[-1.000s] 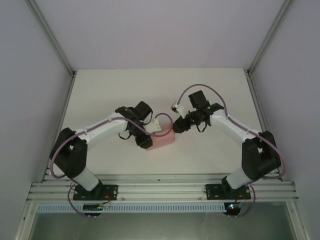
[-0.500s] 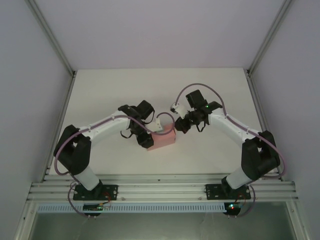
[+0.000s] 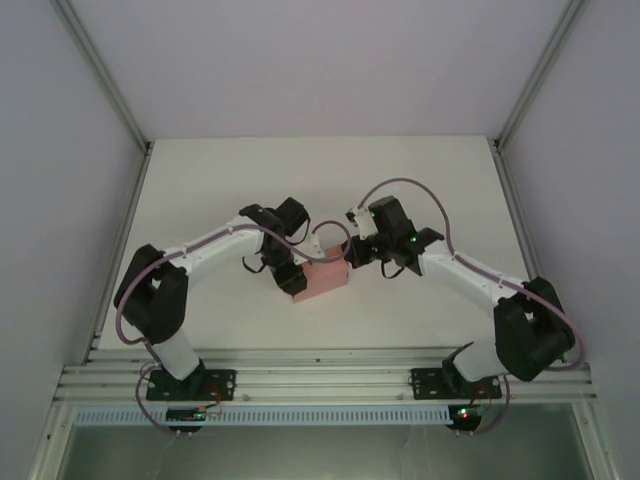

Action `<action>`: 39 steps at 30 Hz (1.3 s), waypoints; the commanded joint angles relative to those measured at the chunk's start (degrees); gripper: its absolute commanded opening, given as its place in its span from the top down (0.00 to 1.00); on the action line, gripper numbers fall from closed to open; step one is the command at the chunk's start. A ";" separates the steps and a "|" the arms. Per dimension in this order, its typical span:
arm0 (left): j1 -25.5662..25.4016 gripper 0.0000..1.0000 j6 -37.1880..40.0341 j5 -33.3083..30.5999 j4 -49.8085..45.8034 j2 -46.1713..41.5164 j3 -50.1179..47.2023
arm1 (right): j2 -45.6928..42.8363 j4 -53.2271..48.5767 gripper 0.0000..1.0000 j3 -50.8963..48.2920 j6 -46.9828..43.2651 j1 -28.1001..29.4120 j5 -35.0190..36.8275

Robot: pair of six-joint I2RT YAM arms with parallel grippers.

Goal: Assemble paper box

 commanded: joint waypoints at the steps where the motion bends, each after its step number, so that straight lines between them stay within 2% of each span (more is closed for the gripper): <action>1: -0.03 0.61 -0.65 -0.20 7.26 2.30 2.49 | 0.02 8.43 1.00 -6.29 6.25 2.80 -2.06; 6: 0.09 0.61 -0.24 -0.43 7.51 3.07 3.48 | -0.27 8.50 1.00 -9.82 0.09 3.52 0.59; 14: 0.42 0.61 0.23 -2.52 6.97 3.22 4.11 | -2.10 6.44 1.00 -14.41 -4.75 4.27 9.73; 23: 0.46 0.59 0.40 -3.77 5.85 5.02 6.65 | -9.93 9.42 1.00 -21.57 -5.16 6.56 14.74; 25: 0.46 0.58 0.40 -3.77 5.17 5.54 7.41 | -10.81 9.09 1.00 -21.49 -5.31 6.56 13.53; 28: 0.53 0.56 0.17 -3.41 5.14 6.02 7.97 | -10.10 10.89 1.00 -21.19 -3.39 6.82 11.94; 33: 0.50 0.54 -0.59 -3.05 6.09 6.37 8.40 | -6.94 14.89 1.00 -22.46 -0.58 8.34 15.46; 39: 0.46 0.51 -0.92 -3.44 6.06 6.46 9.14 | -3.39 18.59 1.00 -23.45 3.38 10.01 13.31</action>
